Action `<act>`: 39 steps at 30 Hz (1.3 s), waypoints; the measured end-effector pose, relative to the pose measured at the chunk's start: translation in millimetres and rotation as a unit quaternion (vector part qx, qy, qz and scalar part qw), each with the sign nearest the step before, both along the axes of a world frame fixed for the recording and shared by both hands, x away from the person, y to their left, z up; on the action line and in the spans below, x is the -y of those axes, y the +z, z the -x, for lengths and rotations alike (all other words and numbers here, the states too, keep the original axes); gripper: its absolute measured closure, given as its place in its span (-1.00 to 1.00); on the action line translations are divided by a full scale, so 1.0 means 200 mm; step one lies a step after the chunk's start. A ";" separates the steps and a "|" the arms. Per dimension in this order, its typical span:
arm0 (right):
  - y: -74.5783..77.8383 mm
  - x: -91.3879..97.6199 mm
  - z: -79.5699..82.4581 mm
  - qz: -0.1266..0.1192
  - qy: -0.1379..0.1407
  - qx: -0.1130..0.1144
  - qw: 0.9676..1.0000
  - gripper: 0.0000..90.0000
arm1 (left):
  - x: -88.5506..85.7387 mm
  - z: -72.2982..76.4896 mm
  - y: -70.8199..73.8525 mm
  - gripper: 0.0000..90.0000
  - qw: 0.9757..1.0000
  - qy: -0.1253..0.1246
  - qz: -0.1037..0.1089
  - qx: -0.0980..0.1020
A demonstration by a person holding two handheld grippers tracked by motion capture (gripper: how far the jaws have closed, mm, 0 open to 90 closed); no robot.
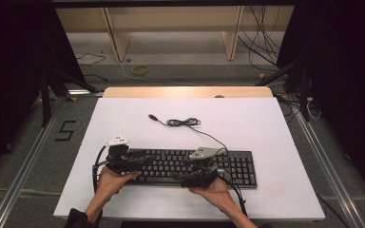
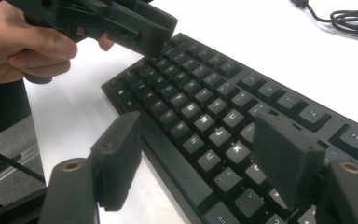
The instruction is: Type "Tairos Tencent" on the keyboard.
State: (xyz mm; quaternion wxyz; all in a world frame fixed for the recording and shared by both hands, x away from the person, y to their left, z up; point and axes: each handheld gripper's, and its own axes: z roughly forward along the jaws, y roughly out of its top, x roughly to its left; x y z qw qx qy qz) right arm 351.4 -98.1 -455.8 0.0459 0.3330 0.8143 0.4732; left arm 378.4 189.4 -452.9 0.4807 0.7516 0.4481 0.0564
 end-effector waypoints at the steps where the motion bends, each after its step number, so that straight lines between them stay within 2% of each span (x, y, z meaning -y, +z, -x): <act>1: 0.00 0.00 0.00 0.001 0.000 0.001 1.000 -0.21 | 0.00 0.00 0.00 -0.12 1.000 0.001 0.001 0.001; 5: -0.01 0.00 -0.01 0.003 -0.001 -0.001 1.000 -0.13 | -0.02 0.01 0.01 -0.14 1.000 0.007 0.008 0.006; 13: -0.01 -0.02 -0.02 0.007 0.000 -0.001 1.000 0.12 | -0.05 0.03 0.00 -0.16 1.000 0.013 0.007 0.009; 25: -0.03 -0.04 -0.05 0.024 -0.004 -0.007 1.000 0.54 | -0.05 0.07 -0.01 -0.23 1.000 0.005 0.009 0.013; 31: -0.05 -0.07 -0.05 0.041 0.001 -0.010 0.999 0.78 | -0.03 0.09 -0.01 -0.23 1.000 0.000 0.007 0.019; 39: -0.09 -0.11 -0.06 0.054 0.004 -0.015 0.998 0.98 | -0.03 0.11 -0.02 -0.24 1.000 -0.004 0.007 0.022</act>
